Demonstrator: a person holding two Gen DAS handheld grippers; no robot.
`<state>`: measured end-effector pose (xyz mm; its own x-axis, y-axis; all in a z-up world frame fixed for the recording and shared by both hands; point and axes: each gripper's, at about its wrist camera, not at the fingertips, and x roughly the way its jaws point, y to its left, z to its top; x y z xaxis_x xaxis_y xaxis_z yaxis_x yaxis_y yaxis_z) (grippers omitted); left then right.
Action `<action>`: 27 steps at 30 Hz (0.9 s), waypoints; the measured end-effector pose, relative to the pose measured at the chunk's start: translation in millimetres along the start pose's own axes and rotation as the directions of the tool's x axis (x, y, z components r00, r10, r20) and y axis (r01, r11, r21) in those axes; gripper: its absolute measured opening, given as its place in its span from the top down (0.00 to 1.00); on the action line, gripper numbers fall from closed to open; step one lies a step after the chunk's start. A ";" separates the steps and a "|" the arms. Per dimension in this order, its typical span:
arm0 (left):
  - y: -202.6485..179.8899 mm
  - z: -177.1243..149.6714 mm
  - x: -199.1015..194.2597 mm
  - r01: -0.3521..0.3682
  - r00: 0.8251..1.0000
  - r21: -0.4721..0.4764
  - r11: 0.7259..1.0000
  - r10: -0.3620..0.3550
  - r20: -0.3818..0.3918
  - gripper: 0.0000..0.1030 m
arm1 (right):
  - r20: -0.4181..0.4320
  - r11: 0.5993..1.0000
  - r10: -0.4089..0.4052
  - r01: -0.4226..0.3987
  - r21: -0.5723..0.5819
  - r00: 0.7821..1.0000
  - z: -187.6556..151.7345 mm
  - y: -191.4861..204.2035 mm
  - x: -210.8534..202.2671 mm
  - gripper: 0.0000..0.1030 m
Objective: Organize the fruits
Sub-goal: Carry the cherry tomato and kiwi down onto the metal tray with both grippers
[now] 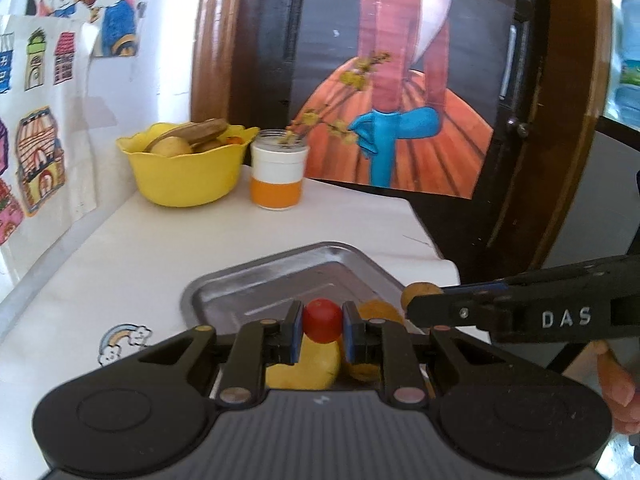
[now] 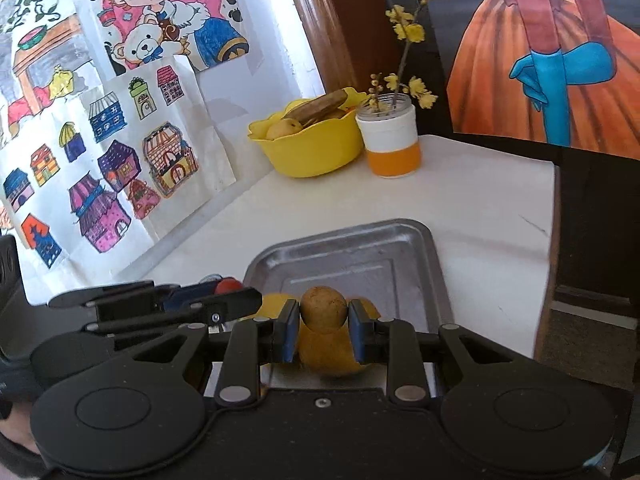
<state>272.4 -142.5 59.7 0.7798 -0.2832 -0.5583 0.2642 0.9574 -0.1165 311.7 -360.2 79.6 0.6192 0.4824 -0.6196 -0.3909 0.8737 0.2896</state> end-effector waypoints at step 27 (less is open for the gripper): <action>-20.3 -23.6 -0.7 -0.022 0.998 0.007 1.000 0.022 -0.062 0.79 | 0.067 0.989 -0.069 0.077 -0.130 0.995 -56.2 5.7 -15.6 0.72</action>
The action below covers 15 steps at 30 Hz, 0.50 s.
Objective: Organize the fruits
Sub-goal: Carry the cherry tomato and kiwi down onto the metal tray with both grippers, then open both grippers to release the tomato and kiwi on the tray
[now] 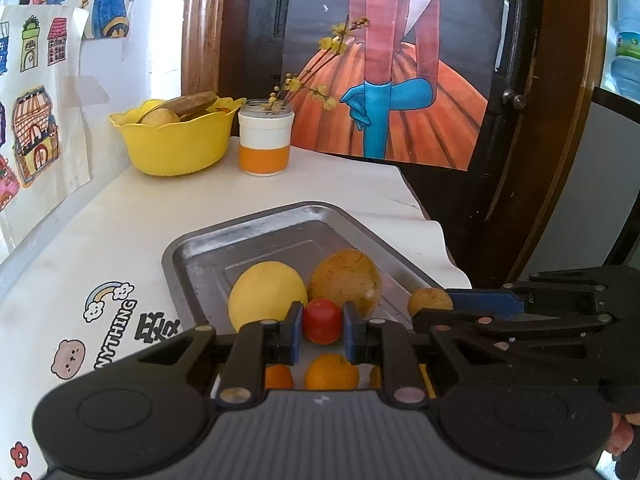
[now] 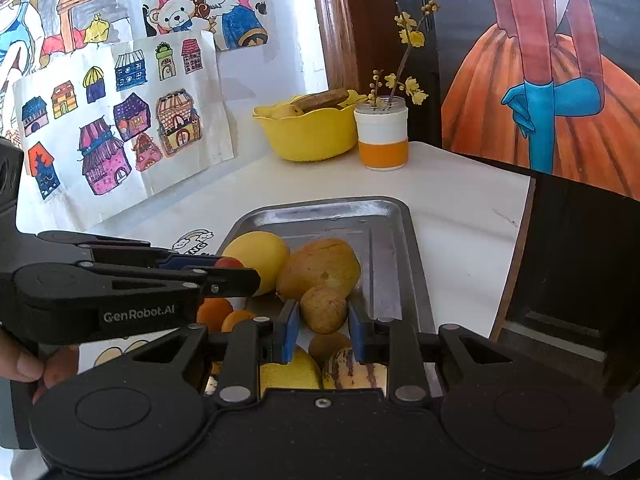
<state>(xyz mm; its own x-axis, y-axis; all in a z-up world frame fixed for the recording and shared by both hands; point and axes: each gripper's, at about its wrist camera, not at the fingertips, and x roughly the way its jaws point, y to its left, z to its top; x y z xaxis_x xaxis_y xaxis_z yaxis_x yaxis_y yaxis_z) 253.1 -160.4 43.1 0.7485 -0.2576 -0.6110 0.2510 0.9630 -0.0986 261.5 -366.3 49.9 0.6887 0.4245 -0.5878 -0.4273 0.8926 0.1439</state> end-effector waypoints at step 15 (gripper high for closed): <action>9.7 1.4 5.9 -0.010 1.000 -0.039 0.999 0.010 -0.002 0.78 | 0.023 0.999 -0.009 0.008 0.038 1.000 -2.7 -4.3 9.9 0.70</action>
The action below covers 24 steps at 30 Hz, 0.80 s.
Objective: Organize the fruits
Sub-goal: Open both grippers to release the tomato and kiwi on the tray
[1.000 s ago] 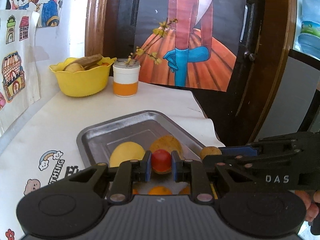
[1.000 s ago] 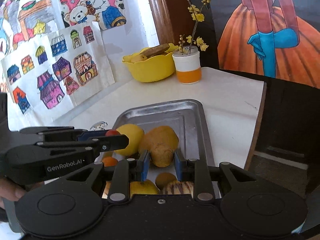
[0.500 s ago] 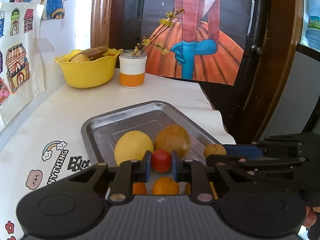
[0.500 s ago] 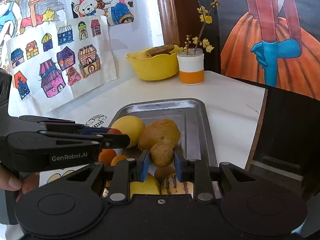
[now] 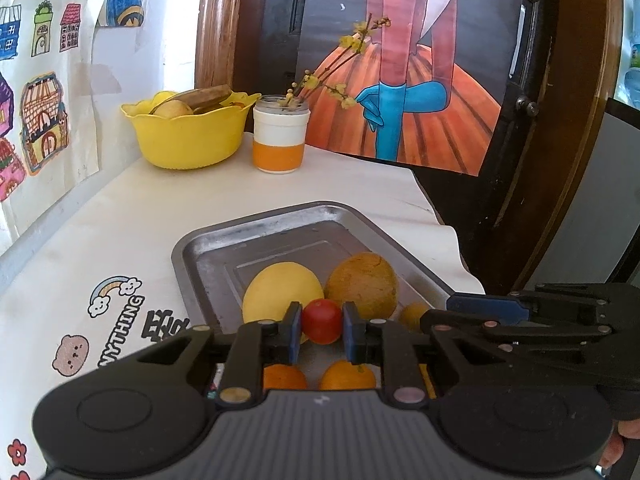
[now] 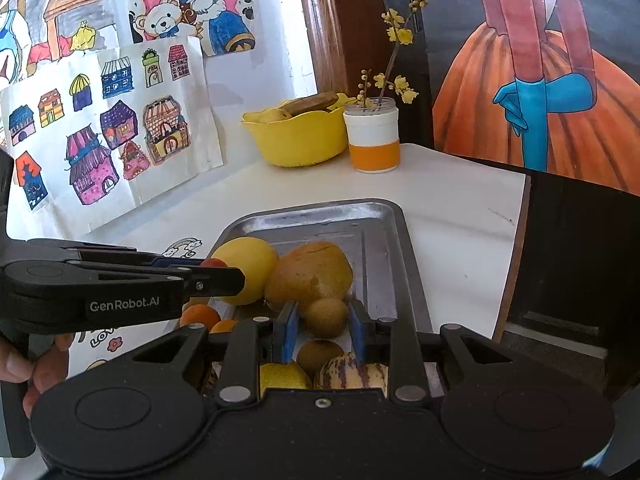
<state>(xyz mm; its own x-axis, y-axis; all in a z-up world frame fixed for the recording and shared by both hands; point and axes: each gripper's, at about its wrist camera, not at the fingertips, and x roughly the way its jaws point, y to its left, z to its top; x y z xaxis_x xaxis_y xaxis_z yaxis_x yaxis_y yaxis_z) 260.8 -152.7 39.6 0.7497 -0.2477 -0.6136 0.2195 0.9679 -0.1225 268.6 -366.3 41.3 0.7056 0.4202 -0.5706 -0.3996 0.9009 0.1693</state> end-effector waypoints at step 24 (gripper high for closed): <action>30.0 -2.9 -88.8 -0.011 0.976 -0.142 0.990 0.041 0.214 0.01 | 0.199 0.993 -0.115 0.110 0.035 0.973 -8.4 34.4 -74.4 0.08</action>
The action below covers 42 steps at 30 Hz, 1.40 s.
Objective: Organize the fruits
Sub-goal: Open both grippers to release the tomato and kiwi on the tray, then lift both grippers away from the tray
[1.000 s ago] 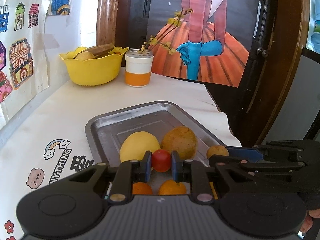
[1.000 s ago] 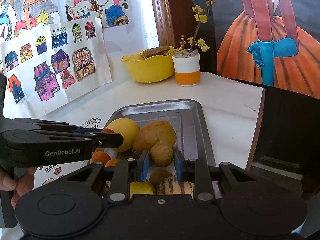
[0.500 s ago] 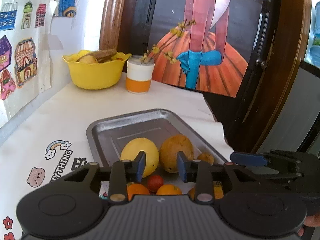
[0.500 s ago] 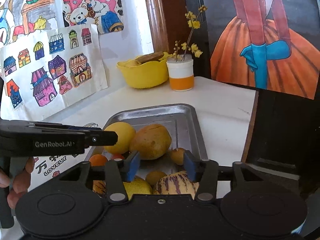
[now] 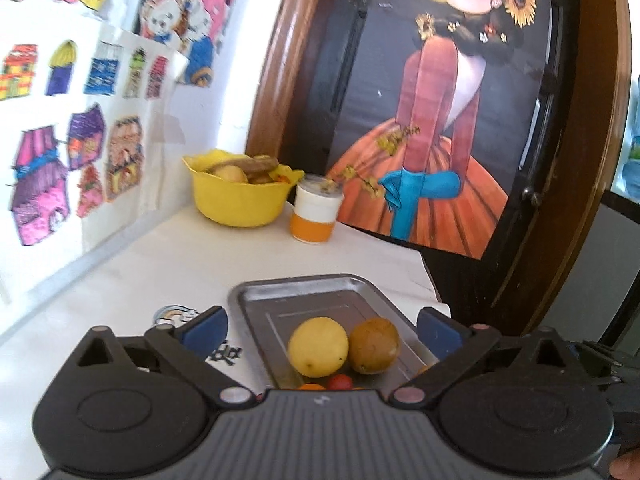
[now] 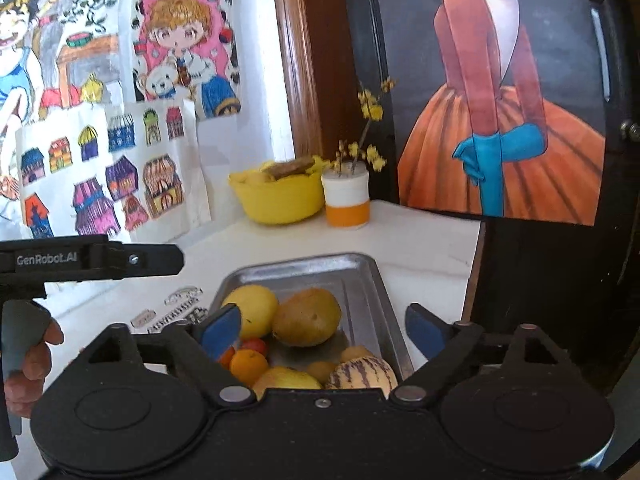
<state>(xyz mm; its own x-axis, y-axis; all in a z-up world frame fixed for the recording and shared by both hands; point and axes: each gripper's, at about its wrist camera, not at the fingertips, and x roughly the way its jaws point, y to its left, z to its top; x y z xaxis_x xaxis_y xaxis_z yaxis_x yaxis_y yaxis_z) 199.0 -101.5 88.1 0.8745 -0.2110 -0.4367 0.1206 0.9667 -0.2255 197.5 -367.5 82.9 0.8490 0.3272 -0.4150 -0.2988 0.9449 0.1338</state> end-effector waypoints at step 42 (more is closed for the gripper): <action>63.7 -101.7 -140.7 -0.159 0.983 0.038 0.987 0.155 0.094 0.01 | 0.126 0.988 -0.144 0.149 -0.031 0.982 -92.4 115.2 -111.3 0.01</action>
<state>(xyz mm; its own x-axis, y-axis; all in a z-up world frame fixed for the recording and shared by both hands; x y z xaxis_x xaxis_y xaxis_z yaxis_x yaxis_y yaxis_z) 35.9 -25.0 46.6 0.9230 -0.0445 -0.3823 -0.0020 0.9927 -0.1203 28.3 -296.0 61.4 0.9312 0.1866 -0.3131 -0.1826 0.9823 0.0425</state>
